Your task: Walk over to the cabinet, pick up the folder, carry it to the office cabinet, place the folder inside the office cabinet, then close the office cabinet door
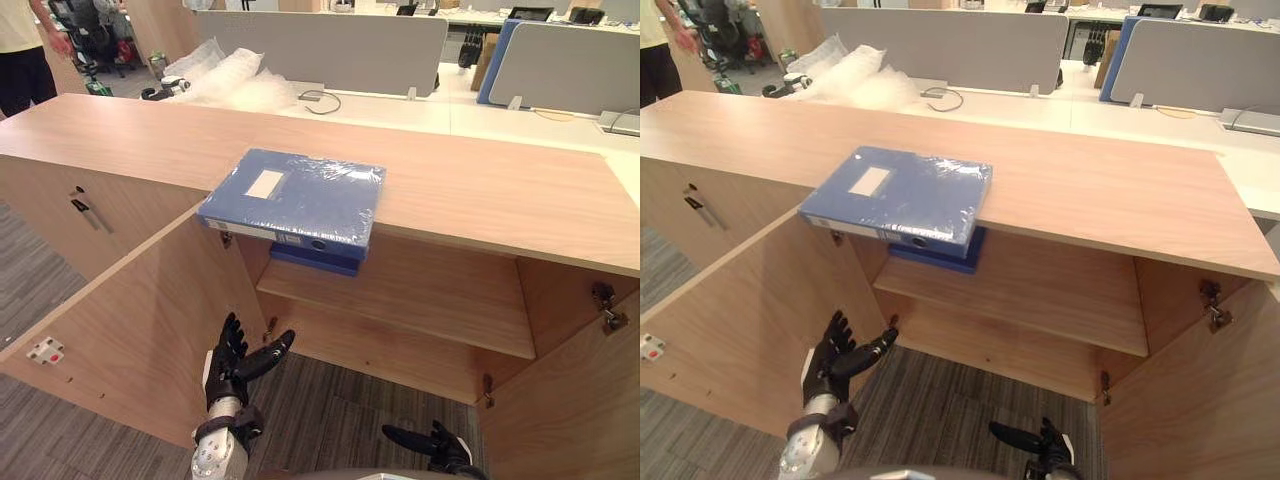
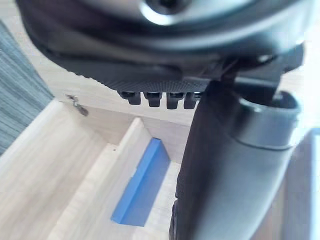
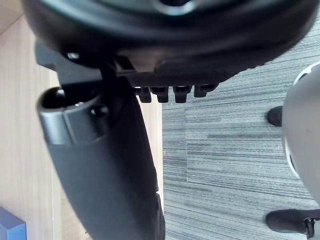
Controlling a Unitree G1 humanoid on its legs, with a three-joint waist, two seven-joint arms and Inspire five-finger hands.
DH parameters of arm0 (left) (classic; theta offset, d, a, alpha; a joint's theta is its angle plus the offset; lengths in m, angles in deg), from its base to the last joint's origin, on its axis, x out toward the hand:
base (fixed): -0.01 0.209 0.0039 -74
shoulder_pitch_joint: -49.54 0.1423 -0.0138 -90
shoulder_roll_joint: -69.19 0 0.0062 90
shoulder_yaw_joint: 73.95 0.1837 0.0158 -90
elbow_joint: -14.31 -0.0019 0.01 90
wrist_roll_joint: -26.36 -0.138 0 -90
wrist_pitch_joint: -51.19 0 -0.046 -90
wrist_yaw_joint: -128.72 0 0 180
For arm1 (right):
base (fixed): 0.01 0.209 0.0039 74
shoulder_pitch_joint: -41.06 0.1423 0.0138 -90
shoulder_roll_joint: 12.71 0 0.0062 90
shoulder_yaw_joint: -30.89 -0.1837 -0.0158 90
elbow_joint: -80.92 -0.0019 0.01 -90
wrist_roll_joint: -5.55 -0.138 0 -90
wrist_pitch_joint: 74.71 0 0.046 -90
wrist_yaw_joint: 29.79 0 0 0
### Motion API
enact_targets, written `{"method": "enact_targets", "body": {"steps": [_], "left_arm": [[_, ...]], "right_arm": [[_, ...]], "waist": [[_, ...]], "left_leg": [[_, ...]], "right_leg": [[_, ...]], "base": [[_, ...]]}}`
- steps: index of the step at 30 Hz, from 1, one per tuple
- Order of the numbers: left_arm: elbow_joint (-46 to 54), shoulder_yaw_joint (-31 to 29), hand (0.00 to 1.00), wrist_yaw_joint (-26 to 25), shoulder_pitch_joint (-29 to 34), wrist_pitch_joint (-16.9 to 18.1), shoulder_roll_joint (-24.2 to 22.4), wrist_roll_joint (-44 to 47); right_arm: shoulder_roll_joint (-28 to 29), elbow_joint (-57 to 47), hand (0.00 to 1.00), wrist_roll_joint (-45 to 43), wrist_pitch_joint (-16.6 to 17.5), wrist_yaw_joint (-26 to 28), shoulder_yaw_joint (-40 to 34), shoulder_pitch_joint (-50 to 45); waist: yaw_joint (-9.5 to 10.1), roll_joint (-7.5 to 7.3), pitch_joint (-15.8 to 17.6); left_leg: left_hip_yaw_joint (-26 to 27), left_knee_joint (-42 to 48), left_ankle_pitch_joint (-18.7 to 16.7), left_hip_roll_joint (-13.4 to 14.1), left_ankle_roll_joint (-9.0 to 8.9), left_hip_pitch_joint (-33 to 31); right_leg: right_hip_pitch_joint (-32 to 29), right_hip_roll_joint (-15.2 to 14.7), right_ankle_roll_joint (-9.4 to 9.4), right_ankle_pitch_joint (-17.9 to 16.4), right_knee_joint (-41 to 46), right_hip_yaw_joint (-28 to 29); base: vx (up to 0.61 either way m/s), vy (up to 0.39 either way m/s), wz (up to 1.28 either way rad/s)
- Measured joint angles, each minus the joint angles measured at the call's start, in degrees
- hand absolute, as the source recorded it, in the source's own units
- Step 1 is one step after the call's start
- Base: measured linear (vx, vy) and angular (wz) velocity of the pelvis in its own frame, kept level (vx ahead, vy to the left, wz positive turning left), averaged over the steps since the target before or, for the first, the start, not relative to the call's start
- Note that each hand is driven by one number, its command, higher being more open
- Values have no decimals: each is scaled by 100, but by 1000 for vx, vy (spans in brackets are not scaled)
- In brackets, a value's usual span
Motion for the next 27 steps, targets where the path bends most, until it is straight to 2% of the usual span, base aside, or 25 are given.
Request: {"method": "enact_targets", "body": {"steps": [3,6,8,11,15,17,23,27], "left_arm": [[256,218,100,-391,71,1,-153,-660],[473,235,100,-1160,88,-2,-161,-1640],[629,191,100,-1846,87,-8,-166,-2446],[817,138,100,-2582,17,-43,-157,-3144],[1259,389,100,-3295,-290,-315,-115,-4157],[1588,628,100,-3473,-659,-492,-17,-4982],[2012,971,100,-3582,-1195,-667,211,-5996],[1896,964,100,-3573,-1504,-729,483,-6328]], "right_arm": [[2,0,100,46,-3,-101,-4,-156],[95,4,100,62,12,-290,-14,-199],[162,15,100,65,35,-424,0,-268],[249,78,100,68,65,-569,115,-304],[235,145,100,142,110,-610,298,-304],[209,207,100,284,123,-619,334,-298],[112,499,100,338,138,-611,337,-155],[-11,636,100,543,136,-591,381,-39]], "waist": [[16,-46,-50],[23,-156,-129],[71,-251,-214],[154,-364,-291],[246,-375,-310],[240,-342,-405],[123,-268,-637],[96,-120,-675]], "left_leg": [[-67,-90,55,-1,-25,-3],[-87,-83,60,13,-29,-83],[-107,-56,60,-1,-30,-135],[-124,7,34,-30,-34,-144],[-135,30,-13,-44,-46,-168],[-86,-19,-19,-27,-53,-164],[67,-67,-13,18,-57,-71],[183,-217,36,66,-55,62]], "right_leg": [[2,20,-10,22,-31,-57],[3,51,-13,69,-102,-69],[17,54,2,106,-176,-85],[85,42,19,129,-241,-121],[114,33,32,139,-278,-124],[98,52,13,172,-347,-76],[88,100,-26,226,-445,81],[61,159,-80,271,-449,218]], "base": [[-97,-37,10],[-68,-9,3],[2,1,5],[27,10,6],[-13,7,3],[-25,1,-11],[35,-1,-14],[0,4,-18]]}}
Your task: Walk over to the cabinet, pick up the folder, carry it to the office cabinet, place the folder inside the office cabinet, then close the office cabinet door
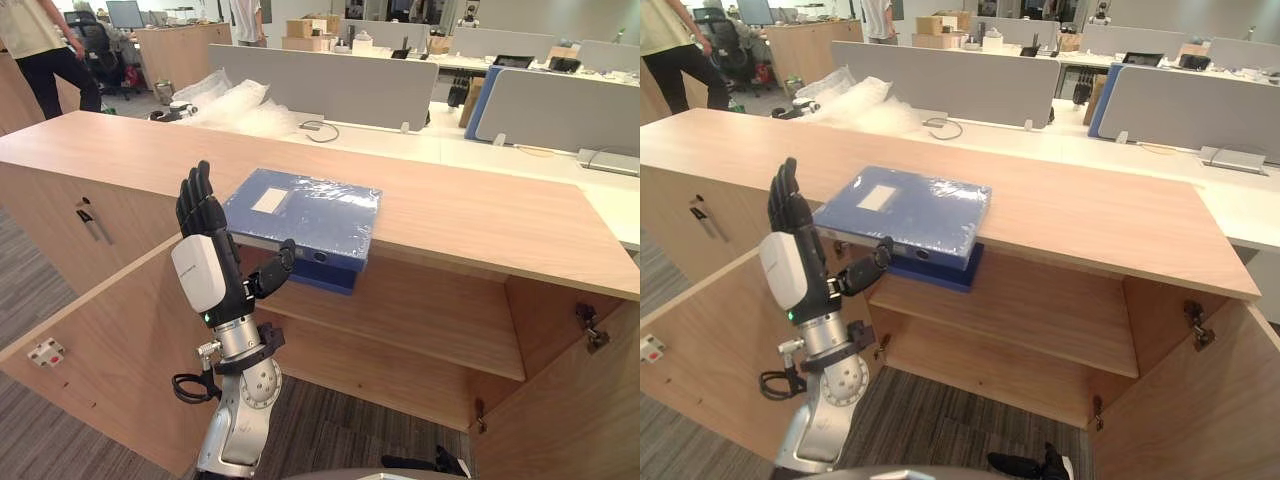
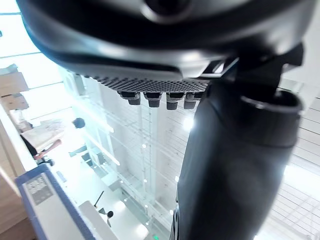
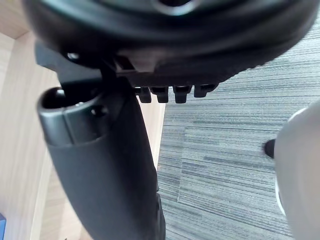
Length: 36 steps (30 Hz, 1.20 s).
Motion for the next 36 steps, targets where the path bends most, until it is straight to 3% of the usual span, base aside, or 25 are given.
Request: {"method": "enact_targets", "body": {"steps": [2,6,10,20,26,36], "left_arm": [[-595,-37,100,30,-205,-26,344,-68],[-1372,-148,100,292,-302,-176,603,-75],[-1756,-183,100,581,-301,-254,859,-119],[-1767,-729,100,613,-300,-290,1279,-142],[-1722,-730,100,613,-300,-286,1371,-197],[-1683,-328,100,619,-507,-155,1989,-478]], "right_arm": [[-29,3,100,25,1,7,9,8],[-101,68,100,88,1,76,219,165],[-104,69,100,87,1,135,218,179],[-188,161,100,213,5,234,390,281],[-214,188,100,274,6,256,401,348],[-232,235,100,325,35,281,457,394]], "waist": [[-26,56,-28],[-169,106,-16],[-194,107,-2],[-196,185,54],[-209,219,130],[-241,188,146]], "left_leg": [[50,-315,170,38,-12,184],[66,-682,430,69,-27,222],[96,-848,552,67,-20,249],[134,-862,584,43,-1,237],[131,-862,583,51,-1,238],[131,-864,583,56,-1,242]], "right_leg": [[-8,45,-26,19,0,34],[-158,98,-51,69,2,53],[-221,111,-47,137,-22,105],[-201,142,-25,226,-186,173],[-184,159,-32,230,-211,172],[-191,165,-43,233,-205,183]], "base": [[-41,-18,-12],[-62,-11,-3],[-67,18,-5],[-21,11,-2],[0,0,0],[0,0,0]]}}
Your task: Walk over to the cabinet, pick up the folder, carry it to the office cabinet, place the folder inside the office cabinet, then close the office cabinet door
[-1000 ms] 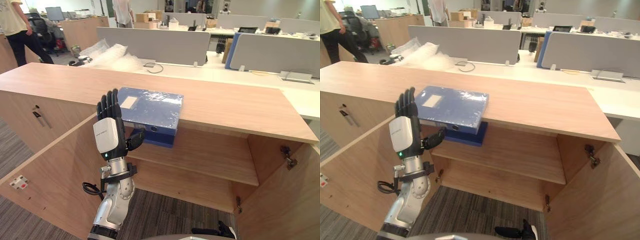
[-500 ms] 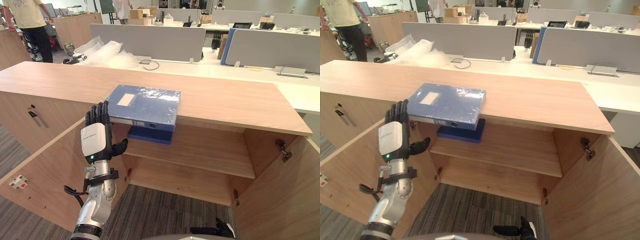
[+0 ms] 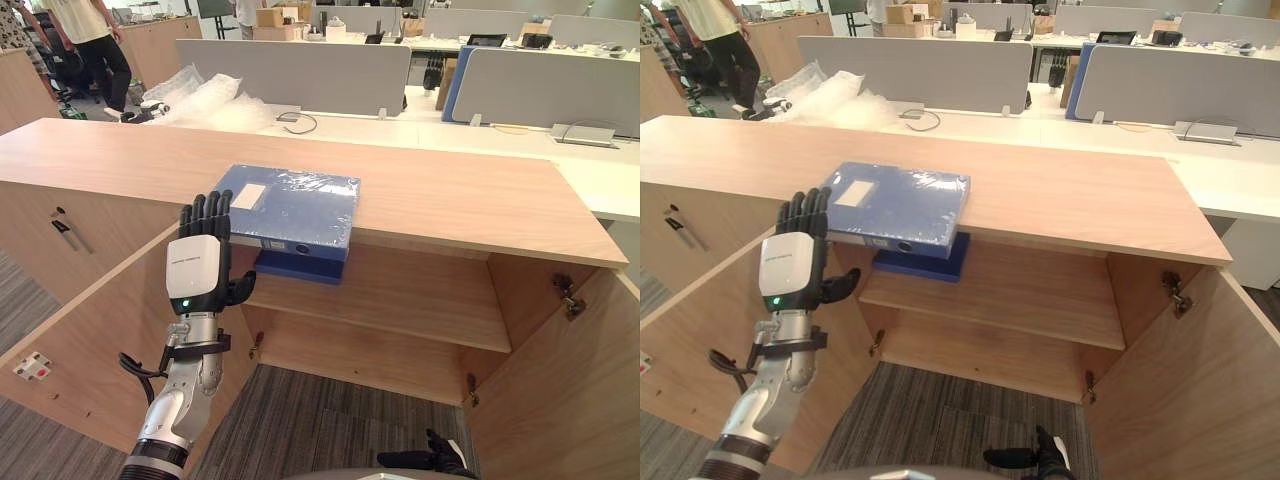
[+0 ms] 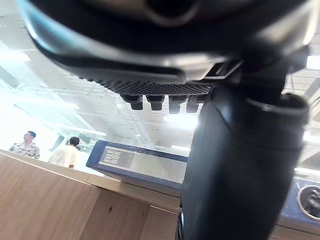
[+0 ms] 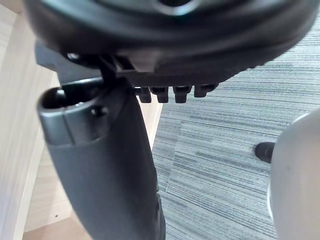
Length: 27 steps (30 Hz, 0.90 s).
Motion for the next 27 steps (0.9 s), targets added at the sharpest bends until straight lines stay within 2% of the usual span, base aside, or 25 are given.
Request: {"method": "enact_targets", "body": {"steps": [3,6,17,18,27], "left_arm": [[-49,275,100,47,-160,37,205,-55],[-334,619,100,162,-621,170,498,-144],[-1308,1285,100,414,-1919,243,956,-292],[-1375,1349,0,438,-2005,257,1002,-293],[-1810,1465,0,581,-2239,259,1050,-203]], "right_arm": [[-4,8,100,1,1,5,14,5],[-31,48,100,19,8,17,174,56],[-15,148,100,103,17,60,157,182],[-15,147,100,101,18,79,152,186],[12,148,100,96,19,97,-87,190]], "waist": [[-1,-2,0],[-13,0,1],[-200,5,5],[-214,7,6],[-271,20,20]], "left_leg": [[-1,0,0,-1,0,-1],[-1,0,0,-2,0,-2],[4,0,1,-4,1,-5],[15,0,1,-4,1,-5],[71,1,0,-4,0,6]], "right_leg": [[0,0,-2,-1,-4,0],[1,3,-4,-1,-15,1],[10,13,-57,37,-86,21],[8,13,-57,42,-92,35],[-15,13,-75,79,-107,114]], "base": [[0,0,0],[0,0,0],[0,0,0],[0,0,-4],[-1,1,-4]]}}
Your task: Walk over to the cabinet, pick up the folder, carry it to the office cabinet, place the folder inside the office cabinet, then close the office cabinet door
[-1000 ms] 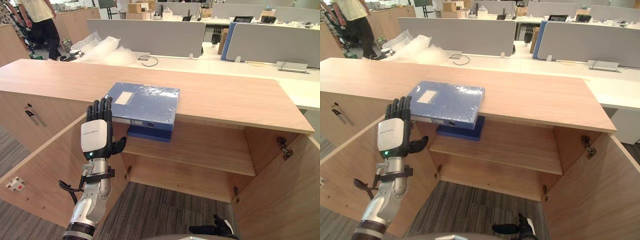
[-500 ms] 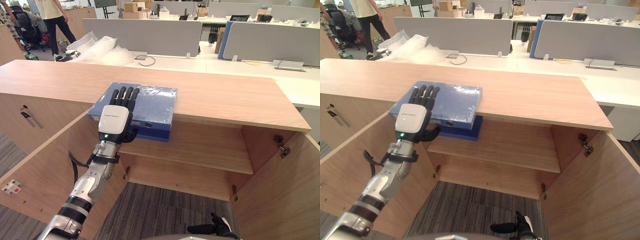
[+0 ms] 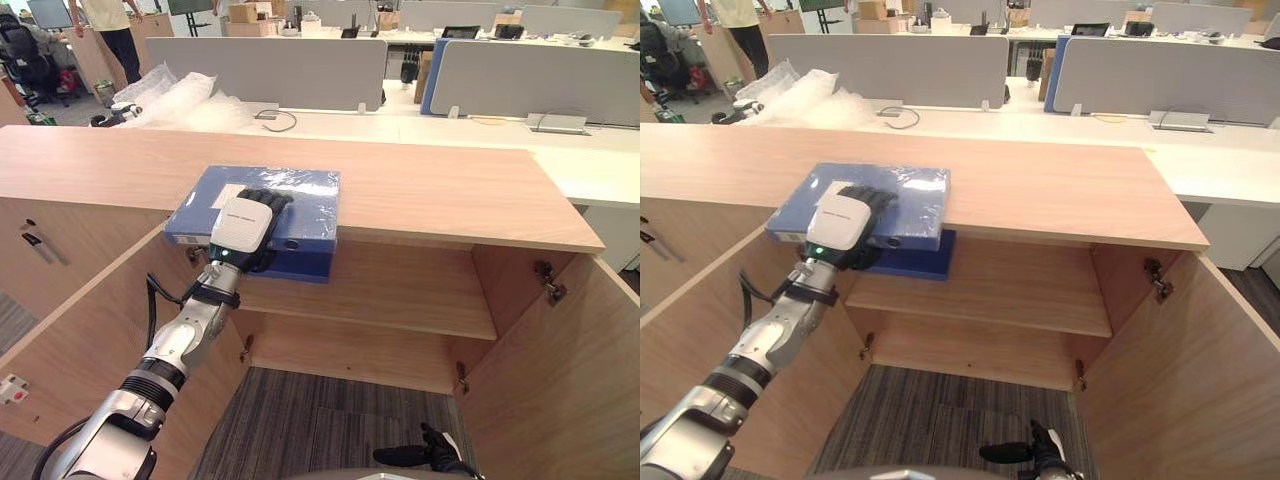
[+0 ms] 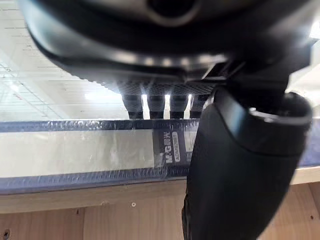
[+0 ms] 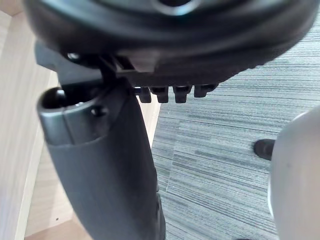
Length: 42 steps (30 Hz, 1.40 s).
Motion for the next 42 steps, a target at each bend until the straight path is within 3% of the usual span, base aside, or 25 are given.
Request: {"method": "enact_targets", "body": {"steps": [6,13,16,19,24,25,28,33,38,42], "left_arm": [[28,-535,0,-160,-33,20,-215,142],[1743,-1205,0,-123,923,37,-596,368],[2698,-1304,0,-100,1542,354,-936,771],[3373,-1313,0,84,1959,798,-1178,1724],[4250,-1429,0,744,2679,1524,-1599,4204],[4434,-1464,0,1060,2902,1684,-1716,5267],[4482,-1623,0,1530,3265,1702,-1929,6660],[4513,-1662,0,1883,3578,1577,-2155,8012],[4904,-1619,0,2378,3912,1524,-2452,9370],[5053,-1627,0,2490,3996,1524,-2667,9780]], "right_arm": [[1,-17,100,-2,-3,-6,-120,2],[14,-52,100,2,-47,-12,-329,8],[21,-52,100,3,-80,-16,-429,-30],[24,-52,100,-4,-85,-14,-384,-47],[-74,-554,100,-220,-83,30,278,-258],[-85,-1037,100,-333,-77,44,472,-474],[37,-2180,100,-708,-73,56,494,-876],[299,-4136,100,-1163,-23,-81,490,-1363],[571,-6261,100,-1353,258,-455,499,-1560],[575,-7719,100,-1182,453,-784,474,-1595]], "waist": [[-14,2,41],[-14,-5,146],[84,-4,147],[104,-2,148],[108,38,113],[107,46,99],[77,39,113],[78,-75,190],[75,-114,220],[75,-100,230]], "left_leg": [[44,-2,-2,2,-2,76],[53,-2,-11,4,-6,89],[32,-1,-18,3,-7,91],[5,0,-21,3,-10,144],[3,-2,-45,16,-44,138],[-15,-1,-49,21,-51,81],[-108,33,-27,14,-25,-69],[-179,64,-32,8,-22,-113],[-176,202,-135,-4,13,-111],[-173,302,-197,-1,-3,-113]], "right_leg": [[36,-1,5,13,4,54],[48,-1,11,17,-11,79],[64,0,9,16,-23,70],[144,-2,6,12,-32,48],[121,1,19,1,-10,76],[54,6,23,-5,7,75],[-47,16,26,0,24,16],[-48,15,16,-5,40,-17],[-42,-9,1,-62,142,18],[-21,-14,6,-108,174,31]], "base": [[-24,13,-5],[-9,4,-1],[2,1,1],[-5,2,4],[-14,4,-1],[0,0,0],[9,-4,9],[33,0,8],[0,0,0],[0,0,0]]}}
